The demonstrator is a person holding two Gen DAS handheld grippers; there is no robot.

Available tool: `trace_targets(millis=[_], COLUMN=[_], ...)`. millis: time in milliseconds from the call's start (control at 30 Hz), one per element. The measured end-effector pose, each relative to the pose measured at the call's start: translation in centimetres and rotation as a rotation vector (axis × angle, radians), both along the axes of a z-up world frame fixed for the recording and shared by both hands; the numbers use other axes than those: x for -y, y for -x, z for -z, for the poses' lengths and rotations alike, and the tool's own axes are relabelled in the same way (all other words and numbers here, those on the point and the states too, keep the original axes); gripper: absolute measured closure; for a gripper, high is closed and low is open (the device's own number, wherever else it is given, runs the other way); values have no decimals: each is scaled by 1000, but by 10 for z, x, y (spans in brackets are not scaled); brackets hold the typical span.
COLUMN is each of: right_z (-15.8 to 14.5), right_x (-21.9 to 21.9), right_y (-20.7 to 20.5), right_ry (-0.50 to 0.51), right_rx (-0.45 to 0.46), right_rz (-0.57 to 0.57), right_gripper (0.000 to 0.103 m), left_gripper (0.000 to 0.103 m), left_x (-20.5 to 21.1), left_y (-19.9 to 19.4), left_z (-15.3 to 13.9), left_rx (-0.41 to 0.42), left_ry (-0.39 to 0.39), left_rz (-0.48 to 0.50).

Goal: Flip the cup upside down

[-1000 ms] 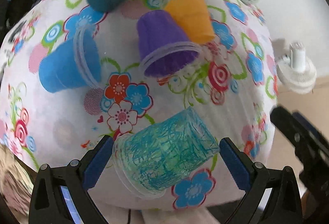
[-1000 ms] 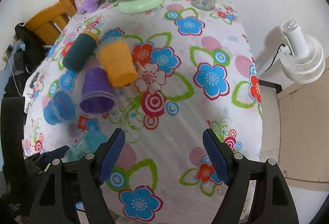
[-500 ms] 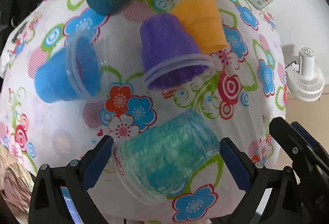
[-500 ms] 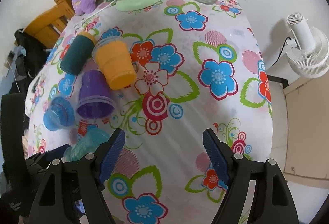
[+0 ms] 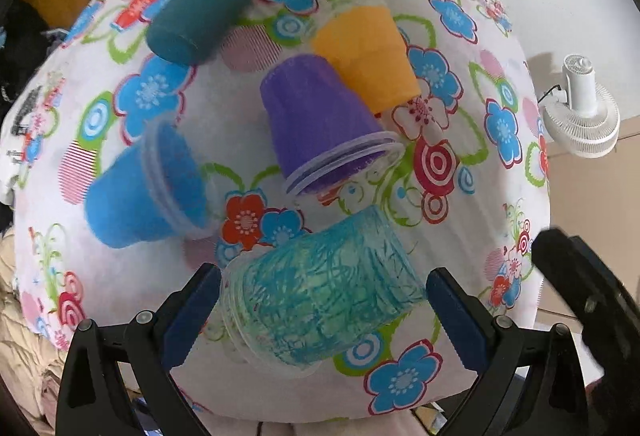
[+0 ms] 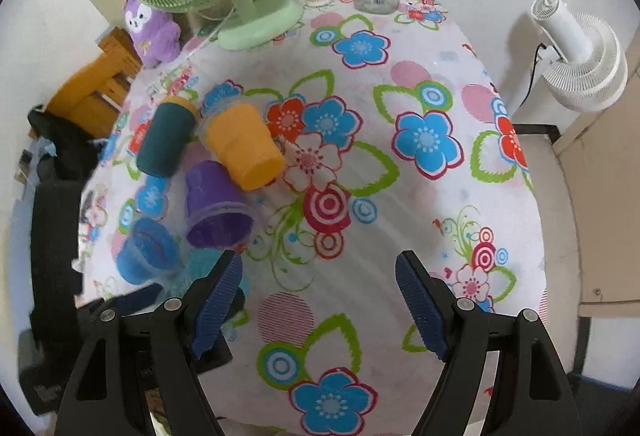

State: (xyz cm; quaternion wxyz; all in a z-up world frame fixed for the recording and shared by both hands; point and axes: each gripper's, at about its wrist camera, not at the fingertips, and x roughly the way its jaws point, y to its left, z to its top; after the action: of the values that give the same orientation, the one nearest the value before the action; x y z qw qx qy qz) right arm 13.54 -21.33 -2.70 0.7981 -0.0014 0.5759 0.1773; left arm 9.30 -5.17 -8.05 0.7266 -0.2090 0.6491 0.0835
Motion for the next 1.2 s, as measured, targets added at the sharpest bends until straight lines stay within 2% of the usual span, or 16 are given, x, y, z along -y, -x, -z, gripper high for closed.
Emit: trace_targets(millis=[100,200,333,667,800,1033,1200], right_z=[11,25,40,41,48,78,83], right_x=[3,-1,-10,2,1,-30,-38], right_y=[-2,-7,-10,-9,-4,6,6], right_ry=[-6,-46,-33,-37,-88,-94,-110], right_rx=[-36,-100,-147,-151,-201,-288,-281], right_rz=[-3,-93,-139,-96,-78,-173,-198], right_gripper=[20,20,20,20,19,19,14], left_gripper=[0,0,0,0,0,0,0], left_x=[12,24,31,24,21,31,36], left_y=[-3,-4,-8,-5,0,8,15], left_z=[5,9,22,30,31,34,30], left_rx=[11,29,-5,-40,-38,-18,23], left_ry=[-39,-74,-54,-95,-86,-98,-90], left_rz=[64,145,205,188,191,256,277])
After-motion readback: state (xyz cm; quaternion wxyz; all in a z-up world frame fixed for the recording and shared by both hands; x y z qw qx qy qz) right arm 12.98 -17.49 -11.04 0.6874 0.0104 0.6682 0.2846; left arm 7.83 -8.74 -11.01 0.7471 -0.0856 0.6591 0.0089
